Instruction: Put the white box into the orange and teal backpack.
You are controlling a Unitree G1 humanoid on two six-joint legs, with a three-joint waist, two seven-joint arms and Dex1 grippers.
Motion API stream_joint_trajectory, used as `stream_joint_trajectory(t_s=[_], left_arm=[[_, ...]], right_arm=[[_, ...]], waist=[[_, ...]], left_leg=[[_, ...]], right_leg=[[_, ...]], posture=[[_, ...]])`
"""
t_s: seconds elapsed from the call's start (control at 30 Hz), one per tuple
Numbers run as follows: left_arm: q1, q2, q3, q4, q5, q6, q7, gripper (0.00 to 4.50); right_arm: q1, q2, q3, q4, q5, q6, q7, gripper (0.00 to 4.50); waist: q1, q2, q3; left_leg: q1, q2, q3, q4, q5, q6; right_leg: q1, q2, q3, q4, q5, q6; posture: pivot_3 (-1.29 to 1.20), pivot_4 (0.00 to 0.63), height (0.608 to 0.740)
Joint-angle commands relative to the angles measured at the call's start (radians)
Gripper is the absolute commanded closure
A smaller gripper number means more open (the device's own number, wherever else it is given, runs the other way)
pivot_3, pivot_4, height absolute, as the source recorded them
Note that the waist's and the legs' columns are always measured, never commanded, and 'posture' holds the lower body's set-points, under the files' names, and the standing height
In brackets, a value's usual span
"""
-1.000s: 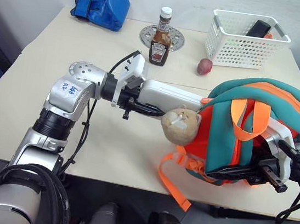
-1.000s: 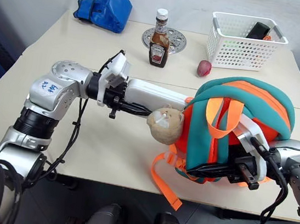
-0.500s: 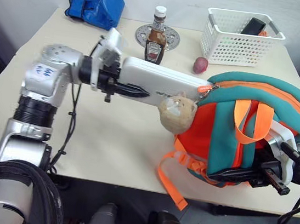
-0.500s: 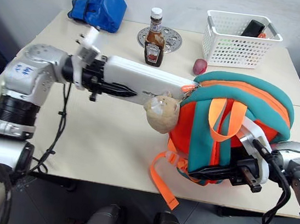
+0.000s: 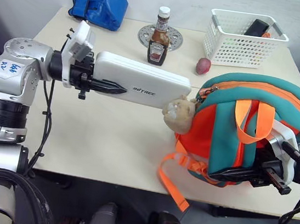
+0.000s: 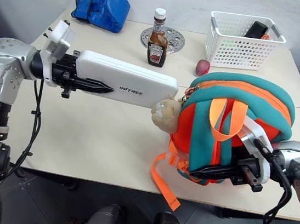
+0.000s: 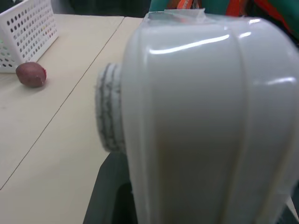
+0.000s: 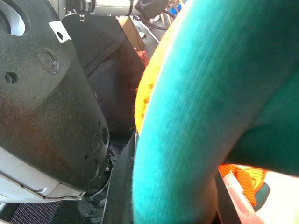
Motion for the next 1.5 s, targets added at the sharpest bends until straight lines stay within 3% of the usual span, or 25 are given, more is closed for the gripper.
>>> stream_joint_trajectory(t_s=[0.03, 0.43, 0.73, 0.97, 1.23, 1.33, 1.5], left_arm=[[-0.013, -0.036, -0.021, -0.033, -0.014, -0.028, -0.004, 3.18], [-0.033, -0.06, -0.138, -0.043, 0.004, -0.011, -0.101, 3.18], [-0.066, -0.05, -0.14, -0.033, -0.01, 0.006, -0.15, 3.18], [-0.056, -0.175, -0.113, -0.026, 0.035, -0.06, 0.033, 3.18], [0.013, -0.21, -0.045, -0.133, -0.035, 0.009, 0.173, 3.18], [0.064, -0.234, -0.066, -0.215, -0.094, 0.072, 0.16, 3.18], [0.041, -0.333, -0.176, -0.137, -0.02, 0.018, 0.165, 3.18]], right_arm=[[-0.012, -0.008, -0.007, -0.017, 0.009, -0.006, 0.007, 4.48], [-0.02, 0.001, 0.008, -0.014, -0.001, -0.018, 0.007, 4.48], [-0.02, 0.012, 0.01, -0.014, -0.003, -0.023, -0.001, 4.48], [-0.012, 0.022, 0.011, -0.03, 0.002, -0.022, -0.014, 4.48], [0.006, 0.016, -0.001, -0.038, 0.01, -0.022, -0.016, 4.48], [0.011, 0.017, 0.007, -0.04, 0.003, -0.029, -0.013, 4.48], [-0.018, 0.028, 0.031, -0.036, 0.001, -0.027, -0.012, 4.48]], waist=[[0.0, 0.0, 0.0], [0.003, 0.0, 0.0], [0.0, 0.0, 0.0], [0.004, 0.0, 0.0], [-0.007, 0.0, 0.0], [-0.003, 0.0, 0.0], [0.005, 0.0, 0.0]], left_leg=[[0.0, 0.0, 0.0, 0.0, 0.0, 0.0], [0.0, 0.0, 0.0, 0.0, 0.0, 0.0], [0.0, 0.0, 0.0, 0.0, 0.0, 0.0], [0.0, 0.0, 0.0, 0.001, 0.0, 0.0], [0.001, 0.001, 0.001, 0.0, 0.001, -0.001], [0.001, 0.001, 0.0, 0.0, 0.001, -0.001], [0.001, 0.0, 0.0, 0.002, 0.001, -0.001]], right_leg=[[0.0, 0.0, 0.0, 0.0, 0.0, 0.0], [0.0, 0.0, 0.0, 0.0, 0.0, 0.0], [0.0, 0.0, 0.0, 0.0, 0.0, 0.0], [0.0, 0.0, 0.0, 0.0, 0.0, 0.0], [0.0, 0.001, 0.001, 0.001, 0.0, 0.0], [0.0, 0.001, 0.001, 0.002, 0.0, 0.0], [0.001, 0.0, 0.001, 0.001, 0.0, 0.0]], posture=[[0.0, 0.15, 0.74], [0.0, 0.15, 0.74], [0.0, 0.15, 0.74], [0.0, 0.15, 0.74], [0.0, 0.15, 0.74], [0.0, 0.15, 0.74], [0.0, 0.15, 0.74]])
